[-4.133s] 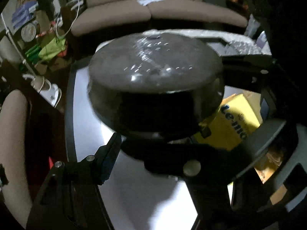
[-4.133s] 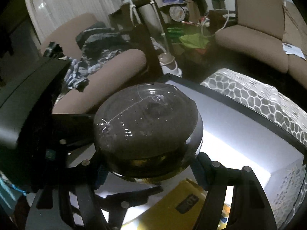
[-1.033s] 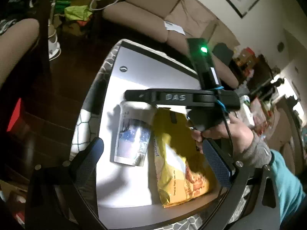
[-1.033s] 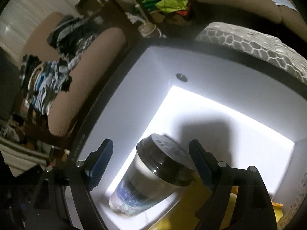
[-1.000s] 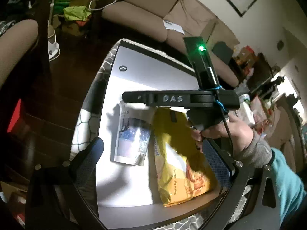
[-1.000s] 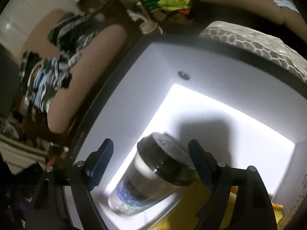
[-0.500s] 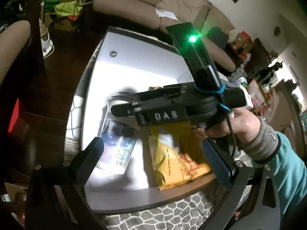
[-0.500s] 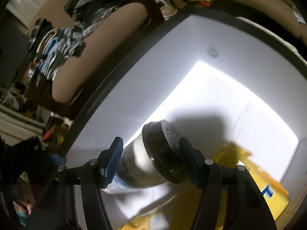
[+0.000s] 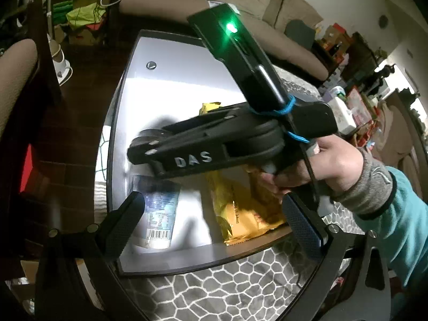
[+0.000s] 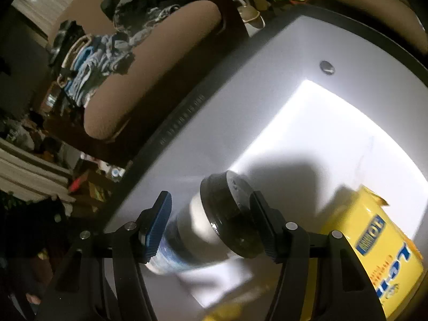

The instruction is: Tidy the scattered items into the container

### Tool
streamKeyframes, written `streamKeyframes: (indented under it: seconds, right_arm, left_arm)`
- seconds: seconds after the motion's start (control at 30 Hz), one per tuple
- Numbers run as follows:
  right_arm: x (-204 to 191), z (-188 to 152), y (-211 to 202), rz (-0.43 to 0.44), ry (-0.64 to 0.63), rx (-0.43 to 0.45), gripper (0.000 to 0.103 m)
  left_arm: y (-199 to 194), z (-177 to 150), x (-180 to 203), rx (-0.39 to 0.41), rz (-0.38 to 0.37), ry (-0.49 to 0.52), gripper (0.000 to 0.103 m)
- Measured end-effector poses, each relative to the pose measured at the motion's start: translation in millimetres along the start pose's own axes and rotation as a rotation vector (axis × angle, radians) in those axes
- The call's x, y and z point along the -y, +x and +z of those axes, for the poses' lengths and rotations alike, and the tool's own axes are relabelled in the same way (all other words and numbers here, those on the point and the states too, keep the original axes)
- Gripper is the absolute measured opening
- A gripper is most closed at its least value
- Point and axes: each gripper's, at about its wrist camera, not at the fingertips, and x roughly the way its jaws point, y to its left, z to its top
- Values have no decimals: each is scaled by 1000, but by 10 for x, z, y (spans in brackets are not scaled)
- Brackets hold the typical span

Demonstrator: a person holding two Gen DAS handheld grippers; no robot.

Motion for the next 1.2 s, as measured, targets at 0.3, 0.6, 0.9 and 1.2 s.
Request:
streamKeyframes:
  seconds: [0.3,0.6,0.9,1.2]
  right_arm:
    - [199,-81,-418,-6,56,1,64]
    - [308,-291,-165,59,145,-103,64]
    - [265,-140,-132,47,154,-12,66]
    - [139,-490,-1141,-1,57,102,66]
  left_arm:
    - [1,-59,-117,2,-22,-16,103]
    - [58,-195,-22,-37,-24,21,103]
    - [143,-207,25,-51,-28,18,103]
    - [77,-206,185,-6,21,25,103]
